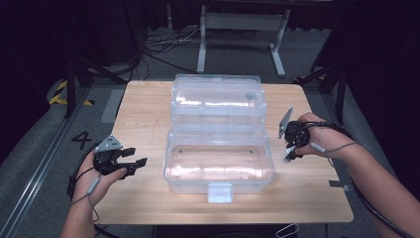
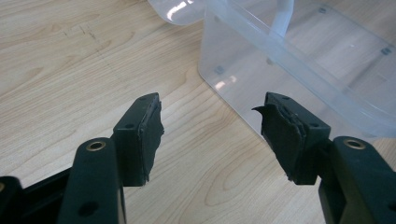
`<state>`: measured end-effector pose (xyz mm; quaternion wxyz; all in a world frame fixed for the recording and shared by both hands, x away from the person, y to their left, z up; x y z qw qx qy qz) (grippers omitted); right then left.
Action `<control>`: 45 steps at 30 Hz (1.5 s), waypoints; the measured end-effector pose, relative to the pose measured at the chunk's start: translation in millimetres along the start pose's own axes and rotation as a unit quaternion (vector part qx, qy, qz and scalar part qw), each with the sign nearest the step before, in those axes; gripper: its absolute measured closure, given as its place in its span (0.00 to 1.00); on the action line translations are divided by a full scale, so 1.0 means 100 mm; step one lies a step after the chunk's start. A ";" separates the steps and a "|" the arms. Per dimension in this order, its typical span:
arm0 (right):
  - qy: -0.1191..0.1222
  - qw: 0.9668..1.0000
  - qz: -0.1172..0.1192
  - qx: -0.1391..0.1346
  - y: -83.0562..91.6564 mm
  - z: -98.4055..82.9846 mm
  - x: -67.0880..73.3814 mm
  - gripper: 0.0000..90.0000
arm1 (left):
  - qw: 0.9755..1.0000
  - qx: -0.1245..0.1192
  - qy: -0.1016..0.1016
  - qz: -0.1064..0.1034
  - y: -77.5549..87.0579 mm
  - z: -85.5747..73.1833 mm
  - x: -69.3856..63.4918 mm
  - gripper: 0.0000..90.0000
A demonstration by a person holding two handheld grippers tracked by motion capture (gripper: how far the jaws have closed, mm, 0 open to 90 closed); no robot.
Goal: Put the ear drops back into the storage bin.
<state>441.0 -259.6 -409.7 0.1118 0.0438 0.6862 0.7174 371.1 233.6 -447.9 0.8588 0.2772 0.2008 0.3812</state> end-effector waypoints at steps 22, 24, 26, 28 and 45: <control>0.014 1.000 -0.002 -0.004 0.43 0.18 0.20 0.67 | 1.000 0.001 -0.001 0.000 -0.01 0.00 -0.01 0.43; 0.018 1.000 -0.001 -0.004 0.46 0.22 0.23 0.67 | 1.000 0.001 0.000 0.000 0.00 0.00 -0.01 0.43; 0.023 1.000 0.001 -0.004 0.47 0.25 0.24 0.67 | 1.000 0.000 -0.001 0.000 0.00 0.00 -0.01 0.43; 0.022 1.000 0.002 -0.007 0.49 0.27 0.26 0.67 | 1.000 0.001 -0.002 0.001 -0.01 0.00 -0.01 0.43; 0.047 0.999 0.008 -0.017 0.56 0.55 0.43 0.67 | 1.000 0.000 -0.003 0.000 -0.01 0.00 -0.01 0.42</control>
Point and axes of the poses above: each handheld gripper's, and its own axes: y roughly backward along the jaws, z roughly out of its top, x roughly to its left, the point moved 6 cm from there along -y, roughly forward along the jaws, and after that the axes turned 1 degree about -z, right-handed, at the moved point
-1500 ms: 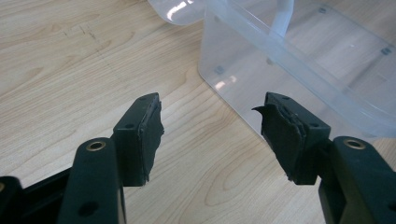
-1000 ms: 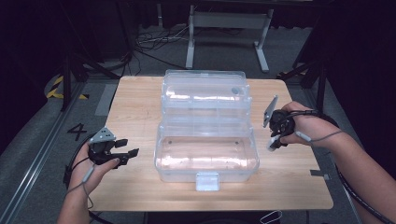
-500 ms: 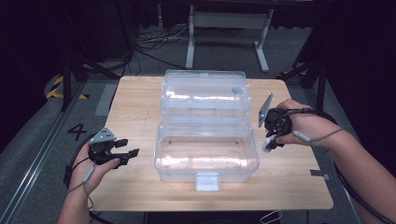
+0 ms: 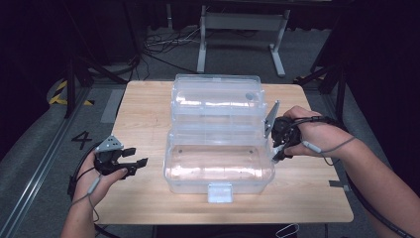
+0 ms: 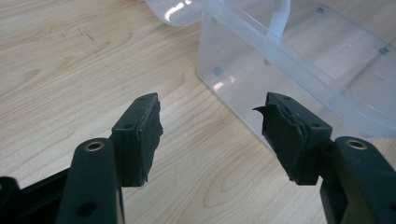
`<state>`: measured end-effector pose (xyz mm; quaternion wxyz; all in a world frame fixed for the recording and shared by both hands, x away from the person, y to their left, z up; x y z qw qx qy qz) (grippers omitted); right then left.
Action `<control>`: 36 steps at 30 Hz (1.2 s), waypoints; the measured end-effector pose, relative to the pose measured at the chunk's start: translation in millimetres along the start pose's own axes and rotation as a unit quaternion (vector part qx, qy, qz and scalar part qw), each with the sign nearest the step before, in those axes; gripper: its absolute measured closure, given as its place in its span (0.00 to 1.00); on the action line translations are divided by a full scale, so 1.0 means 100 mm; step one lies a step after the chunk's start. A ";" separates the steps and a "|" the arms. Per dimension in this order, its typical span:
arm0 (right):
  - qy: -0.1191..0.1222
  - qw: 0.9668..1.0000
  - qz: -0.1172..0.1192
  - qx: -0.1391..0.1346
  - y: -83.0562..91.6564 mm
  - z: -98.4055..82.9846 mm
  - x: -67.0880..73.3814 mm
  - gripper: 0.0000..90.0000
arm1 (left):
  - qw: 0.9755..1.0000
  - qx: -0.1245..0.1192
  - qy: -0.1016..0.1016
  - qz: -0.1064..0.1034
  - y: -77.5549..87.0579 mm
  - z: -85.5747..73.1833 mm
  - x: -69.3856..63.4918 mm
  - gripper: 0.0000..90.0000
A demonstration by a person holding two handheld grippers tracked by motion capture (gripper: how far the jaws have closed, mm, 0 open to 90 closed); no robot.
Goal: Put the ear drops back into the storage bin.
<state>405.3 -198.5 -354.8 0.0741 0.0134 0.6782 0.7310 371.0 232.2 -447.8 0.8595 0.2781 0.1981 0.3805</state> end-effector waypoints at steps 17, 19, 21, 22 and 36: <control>0.027 1.000 0.015 0.003 -0.17 0.21 0.13 0.67 | 1.000 0.001 -0.001 0.000 -0.01 -0.01 0.01 0.42; 0.029 0.999 0.015 0.004 -0.19 0.21 0.14 0.67 | 1.000 0.001 -0.001 -0.001 -0.01 -0.01 0.00 0.42; 0.033 0.999 0.020 0.009 -0.25 0.23 0.15 0.67 | 1.000 0.002 -0.001 -0.001 -0.01 -0.01 0.00 0.42; 0.035 0.999 0.020 0.007 -0.27 0.23 0.15 0.67 | 1.000 0.002 -0.001 -0.001 -0.01 -0.01 0.00 0.42; 0.039 0.998 0.033 0.021 -0.52 0.25 0.19 0.67 | 1.000 0.002 0.000 -0.001 -0.01 -0.01 0.01 0.42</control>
Point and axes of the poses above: each handheld gripper's, and its own axes: y roughly backward along the jaws, z roughly out of its top, x roughly to its left, the point moved 6 cm from there along -y, roughly forward along the jaws, and after that the axes turned 1 degree about -z, right-handed, at the moved point
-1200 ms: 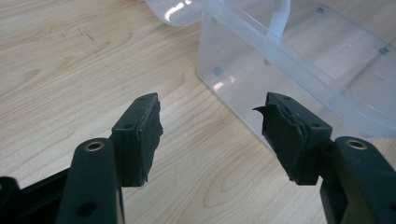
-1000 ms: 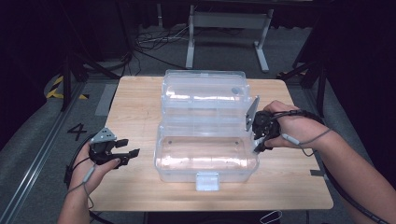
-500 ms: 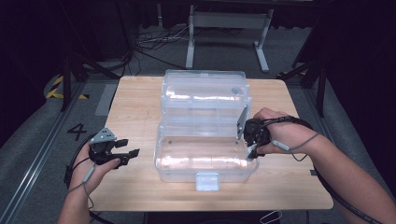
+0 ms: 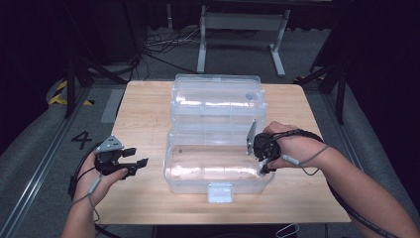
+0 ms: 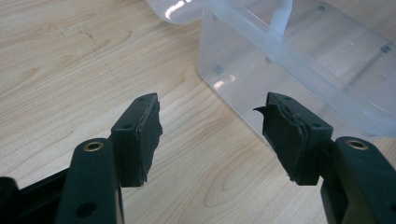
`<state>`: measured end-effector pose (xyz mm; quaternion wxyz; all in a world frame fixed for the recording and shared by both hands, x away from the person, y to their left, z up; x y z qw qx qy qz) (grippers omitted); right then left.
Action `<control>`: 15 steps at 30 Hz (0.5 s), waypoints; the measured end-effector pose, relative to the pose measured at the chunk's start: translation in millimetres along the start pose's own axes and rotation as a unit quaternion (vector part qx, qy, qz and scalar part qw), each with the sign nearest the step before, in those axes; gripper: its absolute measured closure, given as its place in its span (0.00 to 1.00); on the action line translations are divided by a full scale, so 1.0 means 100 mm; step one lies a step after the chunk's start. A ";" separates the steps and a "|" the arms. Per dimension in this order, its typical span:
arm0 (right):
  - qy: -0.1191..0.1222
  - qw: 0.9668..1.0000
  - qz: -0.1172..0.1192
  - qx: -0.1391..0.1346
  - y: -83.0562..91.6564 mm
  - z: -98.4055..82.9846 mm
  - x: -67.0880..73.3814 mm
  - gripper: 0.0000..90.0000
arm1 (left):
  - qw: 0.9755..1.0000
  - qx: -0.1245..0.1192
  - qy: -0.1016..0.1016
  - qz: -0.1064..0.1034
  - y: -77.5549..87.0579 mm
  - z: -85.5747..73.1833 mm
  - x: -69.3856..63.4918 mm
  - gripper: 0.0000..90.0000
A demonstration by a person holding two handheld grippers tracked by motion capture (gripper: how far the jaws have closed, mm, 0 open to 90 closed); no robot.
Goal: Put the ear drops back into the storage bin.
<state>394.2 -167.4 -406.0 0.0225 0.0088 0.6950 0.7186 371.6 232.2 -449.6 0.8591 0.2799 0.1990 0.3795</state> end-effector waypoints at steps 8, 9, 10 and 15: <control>0.004 1.000 0.009 0.006 -0.19 0.03 0.01 0.67 | 1.000 0.000 0.001 0.000 0.01 0.00 0.01 0.41; 0.006 1.000 0.011 0.008 -0.20 0.03 0.00 0.67 | 1.000 0.000 0.001 0.000 0.00 0.00 0.01 0.41; 0.006 1.000 0.011 0.008 -0.23 0.03 0.00 0.67 | 1.000 0.000 0.001 0.000 0.00 0.00 0.01 0.41; 0.006 1.000 0.014 0.015 -0.32 0.03 -0.01 0.67 | 1.000 0.001 0.001 0.000 0.00 0.00 0.01 0.41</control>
Point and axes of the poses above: each handheld gripper's, and its own axes: y roughly backward along the jaws, z roughly out of its top, x roughly to its left, the point moved 6 cm from there along -y, roughly forward along the jaws, and after that the axes turned 1 degree about -z, right-handed, at the moved point
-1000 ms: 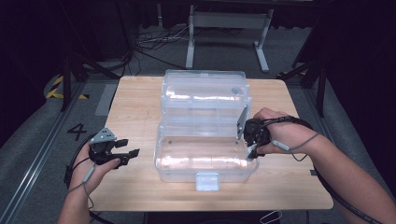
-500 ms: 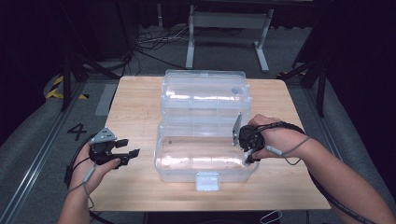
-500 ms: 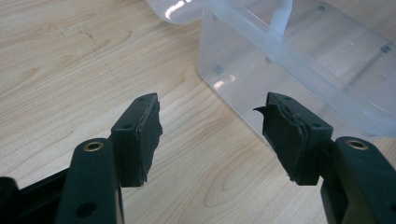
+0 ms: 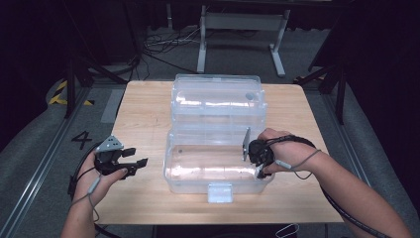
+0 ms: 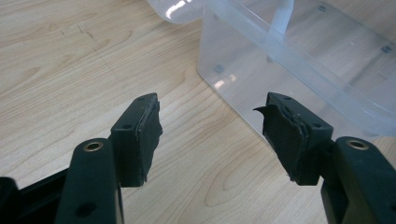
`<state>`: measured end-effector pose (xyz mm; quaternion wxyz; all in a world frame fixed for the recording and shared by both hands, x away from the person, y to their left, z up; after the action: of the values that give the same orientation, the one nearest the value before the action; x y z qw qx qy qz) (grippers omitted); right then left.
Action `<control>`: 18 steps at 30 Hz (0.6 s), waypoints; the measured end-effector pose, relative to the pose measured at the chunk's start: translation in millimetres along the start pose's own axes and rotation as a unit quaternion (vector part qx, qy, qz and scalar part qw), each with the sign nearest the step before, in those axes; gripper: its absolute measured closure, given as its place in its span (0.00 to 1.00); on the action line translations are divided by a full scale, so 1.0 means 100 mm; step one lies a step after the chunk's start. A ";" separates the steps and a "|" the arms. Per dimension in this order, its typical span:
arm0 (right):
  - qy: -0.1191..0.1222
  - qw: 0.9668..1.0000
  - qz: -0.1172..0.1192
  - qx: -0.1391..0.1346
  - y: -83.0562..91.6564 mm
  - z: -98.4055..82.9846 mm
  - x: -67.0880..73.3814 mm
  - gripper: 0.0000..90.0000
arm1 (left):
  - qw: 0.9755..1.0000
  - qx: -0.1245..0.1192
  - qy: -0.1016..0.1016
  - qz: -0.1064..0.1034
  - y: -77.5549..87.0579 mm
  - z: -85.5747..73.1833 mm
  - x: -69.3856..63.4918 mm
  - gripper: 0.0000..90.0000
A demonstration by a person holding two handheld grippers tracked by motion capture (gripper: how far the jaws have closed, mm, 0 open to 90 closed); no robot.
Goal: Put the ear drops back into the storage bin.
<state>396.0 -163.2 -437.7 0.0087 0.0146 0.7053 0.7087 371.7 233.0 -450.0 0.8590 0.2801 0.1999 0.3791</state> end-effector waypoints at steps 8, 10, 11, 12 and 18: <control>-0.001 1.000 0.007 0.008 -0.13 0.00 -0.01 0.67 | 1.000 0.001 0.001 -0.001 -0.01 0.00 0.00 0.41; 0.001 1.000 0.010 0.010 -0.16 0.00 -0.01 0.67 | 1.000 0.003 0.001 -0.001 -0.01 -0.01 0.00 0.41; 0.000 1.000 0.011 0.011 -0.18 0.00 -0.01 0.67 | 1.000 0.003 0.000 -0.002 -0.01 -0.01 0.00 0.41; 0.000 1.000 0.013 0.013 -0.19 0.00 0.00 0.67 | 1.000 0.004 0.000 -0.001 -0.01 -0.01 0.00 0.41; 0.000 1.000 0.018 0.013 -0.27 0.01 0.00 0.67 | 1.000 0.004 0.000 -0.001 -0.01 -0.01 0.00 0.41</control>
<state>395.5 -162.4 -464.7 -0.0043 0.0273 0.7139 0.6997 371.4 232.7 -450.9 0.8585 0.2831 0.2016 0.3771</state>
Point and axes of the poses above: each handheld gripper's, and its own axes: y roughly backward along the jaws, z roughly out of its top, x roughly to its left, the point moved 6 cm from there along -y, roughly forward along the jaws, and after that the axes turned 1 degree about -z, right-handed, at the moved point
